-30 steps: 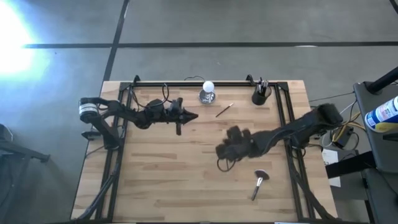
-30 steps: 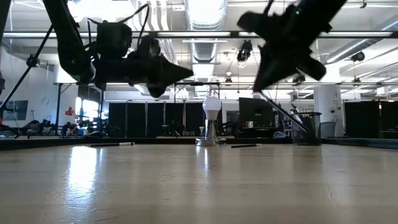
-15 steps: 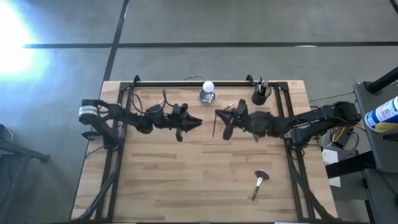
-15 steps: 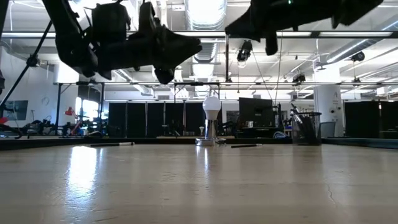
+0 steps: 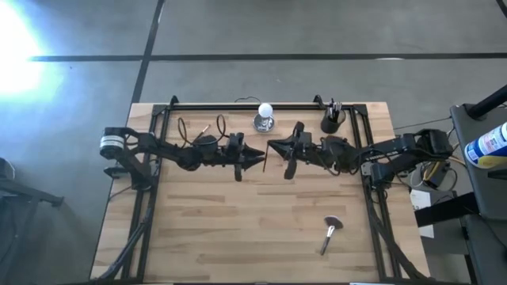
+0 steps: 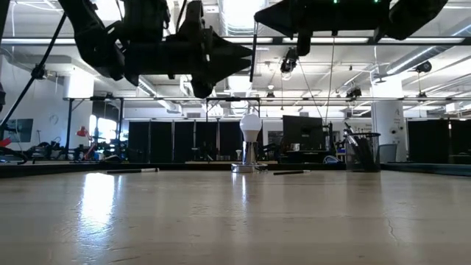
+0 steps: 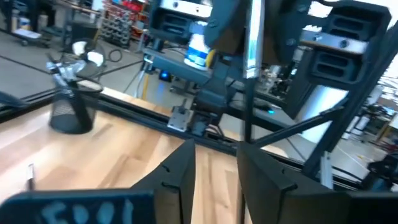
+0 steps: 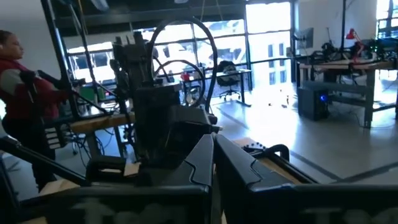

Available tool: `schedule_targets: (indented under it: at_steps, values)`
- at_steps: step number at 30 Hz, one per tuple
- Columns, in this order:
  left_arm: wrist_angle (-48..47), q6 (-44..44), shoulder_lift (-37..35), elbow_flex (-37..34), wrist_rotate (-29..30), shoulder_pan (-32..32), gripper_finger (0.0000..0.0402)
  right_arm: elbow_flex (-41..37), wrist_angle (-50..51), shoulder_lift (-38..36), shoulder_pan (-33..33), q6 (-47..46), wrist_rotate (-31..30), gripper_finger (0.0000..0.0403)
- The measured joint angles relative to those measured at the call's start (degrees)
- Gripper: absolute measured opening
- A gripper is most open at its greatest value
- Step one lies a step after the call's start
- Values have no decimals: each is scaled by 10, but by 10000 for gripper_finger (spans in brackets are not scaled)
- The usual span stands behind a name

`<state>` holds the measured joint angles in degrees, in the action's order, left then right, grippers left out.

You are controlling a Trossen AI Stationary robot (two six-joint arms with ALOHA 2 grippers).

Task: Put items in baskets/containers
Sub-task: Put the black eyeshadow brush into the black pen holder

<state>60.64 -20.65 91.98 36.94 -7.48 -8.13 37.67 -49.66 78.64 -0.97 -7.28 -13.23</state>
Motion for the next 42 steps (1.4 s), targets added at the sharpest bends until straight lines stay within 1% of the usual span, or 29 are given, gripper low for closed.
schedule_targets:
  at_steps: [6,26,29,31,33,34,36,38,42]
  values:
    - [1,4,0,5,-22,1,110,12,0,8,0,18,3,8]
    - [0,15,0,14,-34,1,108,23,-20,13,-2,39,2,8]
    - [-1,16,0,15,-34,1,88,24,-18,18,-2,39,2,8]
    - [-2,19,0,14,-34,1,60,24,-17,20,-2,38,2,8]
    - [-3,24,0,14,-34,1,23,24,-17,20,-2,21,-7,8]
    - [-3,25,0,14,-34,1,14,24,-15,20,-2,16,-15,9]
    - [-6,26,1,12,-32,0,12,25,11,12,-2,15,-19,15]
    - [-9,32,1,10,-31,-3,8,25,58,-8,-3,12,-24,27]
    - [-13,45,1,-3,-30,-10,5,25,178,-62,-6,-13,-38,66]
